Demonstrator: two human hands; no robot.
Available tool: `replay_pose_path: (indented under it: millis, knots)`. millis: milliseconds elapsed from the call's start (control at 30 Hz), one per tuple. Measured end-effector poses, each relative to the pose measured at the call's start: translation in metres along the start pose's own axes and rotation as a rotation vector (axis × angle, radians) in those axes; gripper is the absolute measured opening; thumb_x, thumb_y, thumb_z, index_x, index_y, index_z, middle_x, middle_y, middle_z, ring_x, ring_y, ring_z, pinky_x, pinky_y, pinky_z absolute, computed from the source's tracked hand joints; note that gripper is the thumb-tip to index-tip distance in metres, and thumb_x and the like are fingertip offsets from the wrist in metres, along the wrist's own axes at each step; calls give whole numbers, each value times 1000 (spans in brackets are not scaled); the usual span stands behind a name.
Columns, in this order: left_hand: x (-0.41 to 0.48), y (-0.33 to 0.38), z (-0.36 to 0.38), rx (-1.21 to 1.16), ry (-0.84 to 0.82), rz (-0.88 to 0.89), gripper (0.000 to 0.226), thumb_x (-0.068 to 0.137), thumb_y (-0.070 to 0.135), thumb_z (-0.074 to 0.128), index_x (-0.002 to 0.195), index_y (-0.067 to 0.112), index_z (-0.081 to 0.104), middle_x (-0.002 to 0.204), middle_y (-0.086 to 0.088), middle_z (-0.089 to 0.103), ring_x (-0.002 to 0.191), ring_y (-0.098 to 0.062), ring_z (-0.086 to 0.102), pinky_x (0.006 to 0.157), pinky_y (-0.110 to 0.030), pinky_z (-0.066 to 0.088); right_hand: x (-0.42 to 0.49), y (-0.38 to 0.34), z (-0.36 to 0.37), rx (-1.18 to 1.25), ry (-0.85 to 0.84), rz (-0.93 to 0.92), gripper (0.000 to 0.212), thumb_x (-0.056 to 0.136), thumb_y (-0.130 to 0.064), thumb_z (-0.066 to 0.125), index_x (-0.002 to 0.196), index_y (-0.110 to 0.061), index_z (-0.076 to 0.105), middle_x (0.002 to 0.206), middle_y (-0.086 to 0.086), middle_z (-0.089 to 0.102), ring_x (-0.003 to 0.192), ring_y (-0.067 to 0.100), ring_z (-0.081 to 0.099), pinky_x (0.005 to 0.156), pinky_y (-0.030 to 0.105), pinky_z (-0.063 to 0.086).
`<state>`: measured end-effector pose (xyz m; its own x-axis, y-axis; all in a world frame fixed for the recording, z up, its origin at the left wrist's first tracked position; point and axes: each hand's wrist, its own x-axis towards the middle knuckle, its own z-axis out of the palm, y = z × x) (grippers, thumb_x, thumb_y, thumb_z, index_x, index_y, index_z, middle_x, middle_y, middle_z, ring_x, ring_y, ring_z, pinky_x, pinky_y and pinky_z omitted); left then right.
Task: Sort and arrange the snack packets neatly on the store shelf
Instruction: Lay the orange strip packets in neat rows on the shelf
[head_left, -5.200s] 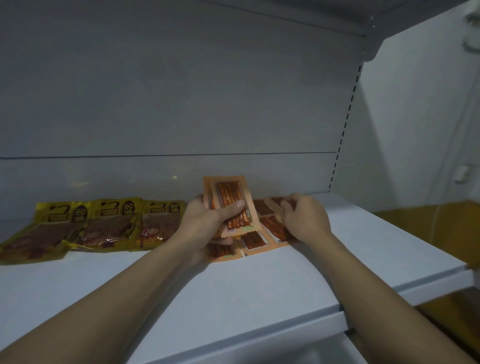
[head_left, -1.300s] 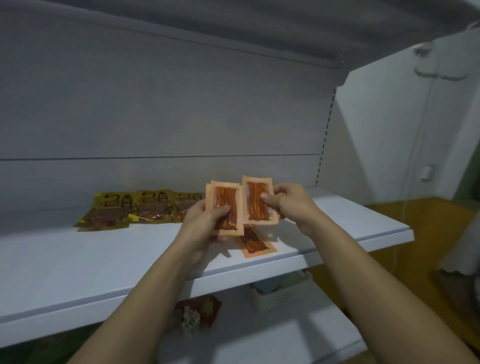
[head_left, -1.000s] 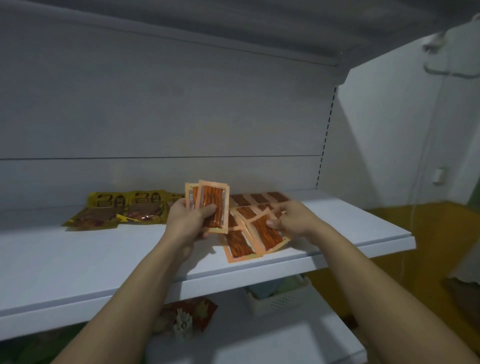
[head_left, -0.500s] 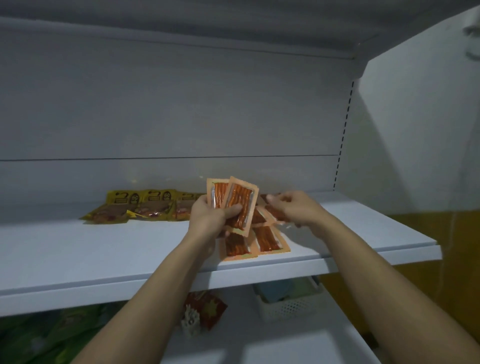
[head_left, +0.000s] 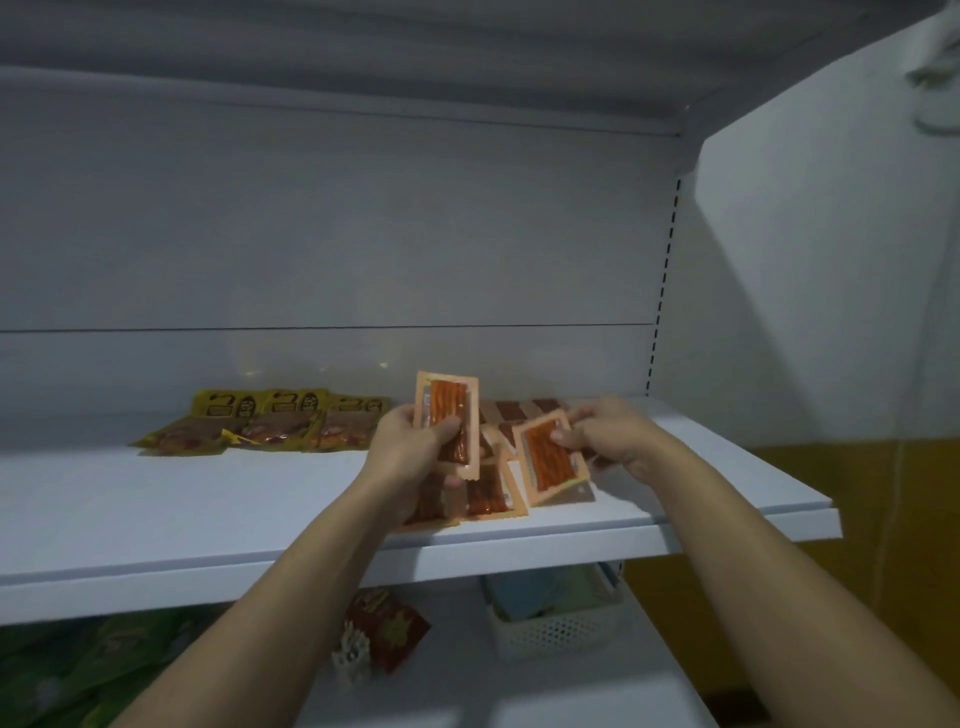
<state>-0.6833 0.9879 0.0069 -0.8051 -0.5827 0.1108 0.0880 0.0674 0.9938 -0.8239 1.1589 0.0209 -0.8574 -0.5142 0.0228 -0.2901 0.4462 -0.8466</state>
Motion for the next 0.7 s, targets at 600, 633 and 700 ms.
replay_pose_path:
  millis: [600, 633, 700]
  knots:
    - [-17, 2, 45, -82, -82, -54, 22, 103, 13, 48, 120, 6, 61, 100, -13, 70, 70, -21, 69, 54, -28, 53, 0, 7, 2, 48, 2, -167, 40, 91, -52, 60, 119, -24, 63, 101, -6, 71, 87, 13, 68, 59, 24, 46]
    - [-18, 3, 51, -77, -114, -35, 24, 104, 16, 47, 120, 6, 61, 98, -13, 71, 66, -19, 69, 55, -28, 53, -3, 3, 0, 95, -36, -175, 38, 91, -47, 64, 119, -23, 62, 97, -5, 73, 83, 11, 70, 56, 22, 46]
    - [-19, 4, 62, -28, -159, 15, 26, 105, 20, 47, 120, 7, 62, 96, -13, 71, 62, -16, 68, 53, -27, 53, -6, 2, -2, 174, -35, -225, 34, 90, -28, 71, 121, -19, 60, 85, -4, 74, 68, 6, 70, 48, 20, 46]
